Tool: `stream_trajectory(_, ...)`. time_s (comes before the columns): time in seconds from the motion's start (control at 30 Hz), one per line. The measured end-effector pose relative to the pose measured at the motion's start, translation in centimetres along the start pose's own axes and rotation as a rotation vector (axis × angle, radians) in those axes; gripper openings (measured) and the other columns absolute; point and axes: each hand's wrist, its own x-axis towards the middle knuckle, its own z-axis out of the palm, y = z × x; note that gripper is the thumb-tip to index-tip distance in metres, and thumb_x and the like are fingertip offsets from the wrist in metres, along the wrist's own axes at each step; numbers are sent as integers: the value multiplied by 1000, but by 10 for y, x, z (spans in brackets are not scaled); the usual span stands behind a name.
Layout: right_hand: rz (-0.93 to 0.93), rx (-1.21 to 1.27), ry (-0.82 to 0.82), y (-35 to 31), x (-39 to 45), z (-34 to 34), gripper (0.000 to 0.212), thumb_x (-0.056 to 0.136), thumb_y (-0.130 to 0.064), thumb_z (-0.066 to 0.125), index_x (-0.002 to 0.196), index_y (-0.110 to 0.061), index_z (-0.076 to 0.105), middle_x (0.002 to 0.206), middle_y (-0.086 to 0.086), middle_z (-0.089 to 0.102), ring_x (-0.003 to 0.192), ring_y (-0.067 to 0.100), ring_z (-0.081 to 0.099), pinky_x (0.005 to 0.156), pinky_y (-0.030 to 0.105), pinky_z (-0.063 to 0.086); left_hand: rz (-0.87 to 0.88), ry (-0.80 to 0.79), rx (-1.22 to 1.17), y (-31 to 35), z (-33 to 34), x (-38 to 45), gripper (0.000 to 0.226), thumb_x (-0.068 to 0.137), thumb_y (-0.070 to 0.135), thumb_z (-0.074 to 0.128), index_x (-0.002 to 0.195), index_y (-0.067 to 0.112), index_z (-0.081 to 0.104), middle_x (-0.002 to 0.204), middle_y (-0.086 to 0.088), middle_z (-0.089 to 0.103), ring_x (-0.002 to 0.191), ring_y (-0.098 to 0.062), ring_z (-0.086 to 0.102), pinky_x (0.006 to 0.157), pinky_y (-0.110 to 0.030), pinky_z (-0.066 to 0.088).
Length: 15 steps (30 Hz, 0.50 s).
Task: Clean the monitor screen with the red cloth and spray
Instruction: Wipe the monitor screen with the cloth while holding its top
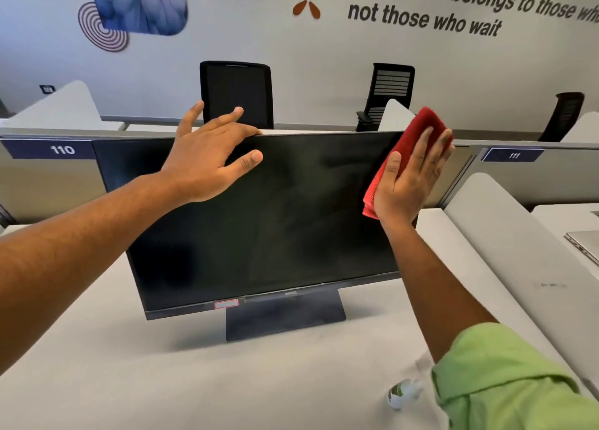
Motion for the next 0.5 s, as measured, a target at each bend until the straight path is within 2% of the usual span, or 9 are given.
stream_trajectory(0.27, 235, 29, -9, 47, -69, 3, 63, 114, -42, 31, 170, -14, 19, 179, 10, 14, 165, 34, 13, 133, 55, 20, 12, 2, -11, 5, 1, 8, 69, 96, 72, 15, 142, 33, 49, 157, -3, 41, 148, -7, 29, 123, -48, -3)
stream_trajectory(0.5, 603, 46, -13, 70, -148, 10, 68, 112, -49, 20, 170, -15, 13, 179, 8, 13, 165, 36, 12, 133, 56, 18, 22, -9, -2, 8, -3, 6, 69, 96, 70, 16, 143, 30, 49, 157, -5, 42, 149, -9, 28, 122, -49, -2)
